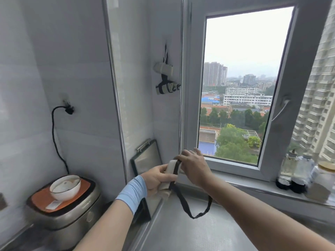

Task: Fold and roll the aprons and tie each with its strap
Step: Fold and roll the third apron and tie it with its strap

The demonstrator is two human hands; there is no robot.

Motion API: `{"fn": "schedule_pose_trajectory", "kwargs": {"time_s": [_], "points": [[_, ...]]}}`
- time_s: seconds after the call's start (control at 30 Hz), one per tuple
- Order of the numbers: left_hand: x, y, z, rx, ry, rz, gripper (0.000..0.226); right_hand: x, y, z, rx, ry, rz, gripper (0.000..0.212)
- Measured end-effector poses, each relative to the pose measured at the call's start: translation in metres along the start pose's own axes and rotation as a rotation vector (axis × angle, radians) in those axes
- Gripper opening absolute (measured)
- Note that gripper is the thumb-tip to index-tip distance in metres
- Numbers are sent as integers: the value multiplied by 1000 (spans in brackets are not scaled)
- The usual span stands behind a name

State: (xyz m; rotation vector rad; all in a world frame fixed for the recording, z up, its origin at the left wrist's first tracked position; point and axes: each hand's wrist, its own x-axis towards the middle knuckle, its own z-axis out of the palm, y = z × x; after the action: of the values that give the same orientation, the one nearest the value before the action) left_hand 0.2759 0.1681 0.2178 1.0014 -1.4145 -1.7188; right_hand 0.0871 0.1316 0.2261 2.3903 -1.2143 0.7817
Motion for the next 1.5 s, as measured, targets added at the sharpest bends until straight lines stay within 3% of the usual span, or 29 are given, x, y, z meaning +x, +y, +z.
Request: {"fn": "schedule_pose_trajectory", "kwargs": {"time_s": [0.17,0.3,0.37,0.53,0.63,0.73,0.83,0.93,1.03,1.27,1.33,1.43,1.5], "points": [[9,25,18,256,282,69,105,32,0,-38,515,-116,334,24],[18,52,49,140,-18,123,66,47,23,-64,818,-237,491,14],[28,63,61,87,-57,120,62,50,38,-80,924,-221,549,18],[54,90,82,243,114,155,48,54,69,-99,1170,-369,606,13],[69,99,83,417,234,145,66,53,91,-109,1338,-552,579,27],[74,104,80,477,408,144,84,52,113,-114,1775,-674,542,41],[80,110,86,496,481,128,83,61,109,-112,1615,-591,502,48],[85,118,98,528,347,141,57,67,100,-117,1425,-346,527,35],[79,122,101,424,271,131,45,71,104,-123,1403,-249,533,22],[77,138,100,361,264,191,29,79,100,-122,1447,-47,506,27],[74,144,96,345,308,238,29,81,97,-120,1514,-79,470,38],[68,150,85,186,410,280,37,80,94,-114,1501,-367,423,66],[61,155,76,48,463,287,43,78,91,-110,1439,-455,438,61]]}}
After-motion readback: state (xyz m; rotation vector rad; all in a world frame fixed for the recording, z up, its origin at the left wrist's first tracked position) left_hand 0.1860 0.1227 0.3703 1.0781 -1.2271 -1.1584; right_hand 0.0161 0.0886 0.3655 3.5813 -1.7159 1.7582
